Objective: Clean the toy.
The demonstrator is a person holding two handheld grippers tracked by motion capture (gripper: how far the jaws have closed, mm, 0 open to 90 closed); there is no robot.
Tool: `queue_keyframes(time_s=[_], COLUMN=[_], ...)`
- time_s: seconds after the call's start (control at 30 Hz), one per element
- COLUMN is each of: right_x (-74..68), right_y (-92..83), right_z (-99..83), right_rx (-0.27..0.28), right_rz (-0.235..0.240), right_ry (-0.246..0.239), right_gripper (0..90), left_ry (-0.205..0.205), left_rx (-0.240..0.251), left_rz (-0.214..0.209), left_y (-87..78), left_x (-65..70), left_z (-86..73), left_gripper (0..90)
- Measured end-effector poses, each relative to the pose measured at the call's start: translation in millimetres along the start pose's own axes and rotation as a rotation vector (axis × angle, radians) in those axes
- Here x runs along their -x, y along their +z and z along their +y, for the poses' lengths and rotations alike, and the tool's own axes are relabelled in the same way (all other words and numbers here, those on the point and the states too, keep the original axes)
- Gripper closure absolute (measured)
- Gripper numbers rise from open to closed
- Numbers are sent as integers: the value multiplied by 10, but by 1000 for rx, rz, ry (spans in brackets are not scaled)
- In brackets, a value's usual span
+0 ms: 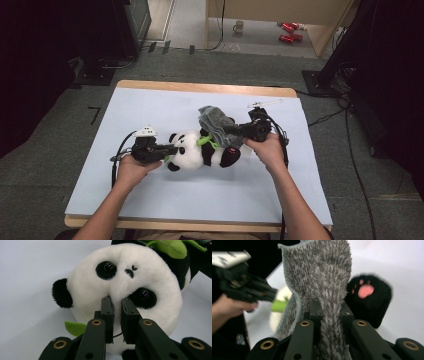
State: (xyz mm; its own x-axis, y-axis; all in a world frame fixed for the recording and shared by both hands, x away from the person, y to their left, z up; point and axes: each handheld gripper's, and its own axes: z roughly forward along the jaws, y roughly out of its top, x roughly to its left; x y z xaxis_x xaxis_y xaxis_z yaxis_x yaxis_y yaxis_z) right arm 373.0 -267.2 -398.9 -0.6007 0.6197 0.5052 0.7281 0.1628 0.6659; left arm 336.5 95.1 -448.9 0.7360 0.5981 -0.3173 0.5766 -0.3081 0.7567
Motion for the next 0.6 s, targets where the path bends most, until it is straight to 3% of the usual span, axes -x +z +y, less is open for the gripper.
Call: queue_keyframes(time_s=[0.07,0.2,0.43,0.6], right_x=[13,73,121,191], right_y=[63,66,9,-47], right_z=[-23,-79,-176,-252], right_rx=[-26,-27,-43,-37], right_rz=[-13,-25,-67,-80], right_ry=[8,27,6,31], right_gripper=[794,794,793,793], left_ry=[2,-4,-36,-51], left_rx=[-2,0,0,-2], left_rz=[5,-3,-29,-47], left_y=[1,16,22,31], left_x=[0,-15,-55,-94], left_z=[-2,0,4,21], left_gripper=[825,825,824,823])
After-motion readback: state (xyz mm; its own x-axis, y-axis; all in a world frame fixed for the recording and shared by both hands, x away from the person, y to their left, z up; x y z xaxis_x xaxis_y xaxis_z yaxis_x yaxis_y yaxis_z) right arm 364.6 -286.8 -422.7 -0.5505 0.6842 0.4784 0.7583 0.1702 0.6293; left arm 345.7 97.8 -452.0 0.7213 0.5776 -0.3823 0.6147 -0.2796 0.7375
